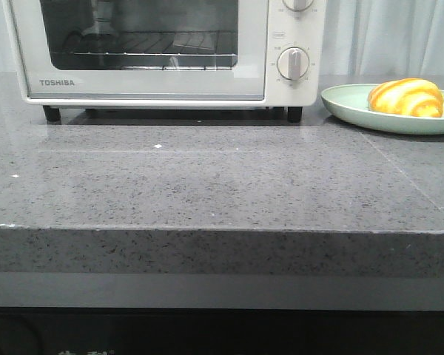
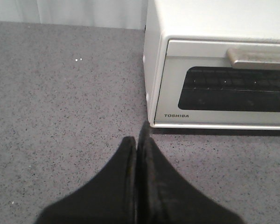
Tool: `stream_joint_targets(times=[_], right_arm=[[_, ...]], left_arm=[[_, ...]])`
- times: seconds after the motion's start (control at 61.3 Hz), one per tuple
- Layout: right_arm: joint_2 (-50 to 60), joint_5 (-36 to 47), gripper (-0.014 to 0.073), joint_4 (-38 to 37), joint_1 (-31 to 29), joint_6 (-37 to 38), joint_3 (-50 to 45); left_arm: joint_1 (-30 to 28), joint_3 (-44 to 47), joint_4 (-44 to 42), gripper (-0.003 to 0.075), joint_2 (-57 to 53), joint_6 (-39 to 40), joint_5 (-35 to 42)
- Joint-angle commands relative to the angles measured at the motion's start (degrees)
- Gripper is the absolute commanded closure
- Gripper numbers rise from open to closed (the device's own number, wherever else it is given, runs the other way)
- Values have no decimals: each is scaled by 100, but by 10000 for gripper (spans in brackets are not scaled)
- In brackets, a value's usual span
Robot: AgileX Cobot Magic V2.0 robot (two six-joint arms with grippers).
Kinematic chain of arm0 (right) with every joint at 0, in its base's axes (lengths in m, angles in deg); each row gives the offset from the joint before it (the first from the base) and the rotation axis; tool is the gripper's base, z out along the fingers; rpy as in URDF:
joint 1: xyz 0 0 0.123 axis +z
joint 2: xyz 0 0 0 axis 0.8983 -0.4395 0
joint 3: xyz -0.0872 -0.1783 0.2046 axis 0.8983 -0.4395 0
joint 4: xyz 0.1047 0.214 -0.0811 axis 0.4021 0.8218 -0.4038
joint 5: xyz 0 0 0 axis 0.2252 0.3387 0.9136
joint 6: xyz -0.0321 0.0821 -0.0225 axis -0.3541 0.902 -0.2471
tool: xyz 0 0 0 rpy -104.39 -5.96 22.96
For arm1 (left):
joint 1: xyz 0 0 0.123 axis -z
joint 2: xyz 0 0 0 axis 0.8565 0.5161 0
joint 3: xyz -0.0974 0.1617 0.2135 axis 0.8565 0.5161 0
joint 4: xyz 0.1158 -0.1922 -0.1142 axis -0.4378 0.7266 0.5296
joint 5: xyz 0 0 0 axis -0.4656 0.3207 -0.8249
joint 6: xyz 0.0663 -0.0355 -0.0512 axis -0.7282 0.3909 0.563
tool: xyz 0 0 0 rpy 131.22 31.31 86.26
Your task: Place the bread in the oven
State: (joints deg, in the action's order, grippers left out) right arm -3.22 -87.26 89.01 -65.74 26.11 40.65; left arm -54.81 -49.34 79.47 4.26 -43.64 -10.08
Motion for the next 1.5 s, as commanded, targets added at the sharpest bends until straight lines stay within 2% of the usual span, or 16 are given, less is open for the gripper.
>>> stream_joint_targets(times=[0.0, 0.049, 0.114, 0.163, 0.228, 0.31, 0.604, 0.685, 0.734, 0.816, 0.995, 1.175, 1.322, 1.485], right_arm=[[-156, 253, 637, -62, -22, -48, 187], [-191, 239, 581, -90, -22, -48, 187], [-191, 239, 461, -88, -22, -48, 187], [-191, 239, 333, -88, -22, -48, 187], [-191, 251, 208, -88, -22, -48, 187], [-191, 251, 127, -88, -22, -48, 187], [-191, 251, 126, -83, -22, -48, 187], [-191, 251, 126, -83, -22, -48, 187], [-191, 251, 126, -78, -22, -48, 187], [-191, 253, 126, -23, -22, -48, 187], [-191, 253, 126, -11, -22, -48, 187], [-191, 253, 126, -11, -22, -48, 187], [-191, 259, 126, -12, -22, -48, 187], [-191, 252, 126, -12, -22, -48, 187]], left_arm=[[-7, -196, 75, 741, 152, 1, 386], [-7, -196, 75, 741, 197, 1, 373], [-7, -196, 75, 741, 211, 1, 317], [-7, -196, 75, 741, 236, 1, 317], [-7, -196, 75, 741, 248, 1, 309], [-7, -196, 75, 741, 248, 1, 295], [-7, -196, 91, 741, 258, 1, 329], [34, -196, 362, 741, 258, -32, 526], [134, -196, 612, 741, 258, -319, 676], [435, -238, 935, 741, 338, -714, 859], [1318, -480, 953, 741, 816, -735, 1275], [2144, -751, 953, 741, 1538, -738, 2174], [2535, -954, 953, 741, 2156, -738, 3024], [2650, -1259, 953, 741, 2775, -738, 3484]])
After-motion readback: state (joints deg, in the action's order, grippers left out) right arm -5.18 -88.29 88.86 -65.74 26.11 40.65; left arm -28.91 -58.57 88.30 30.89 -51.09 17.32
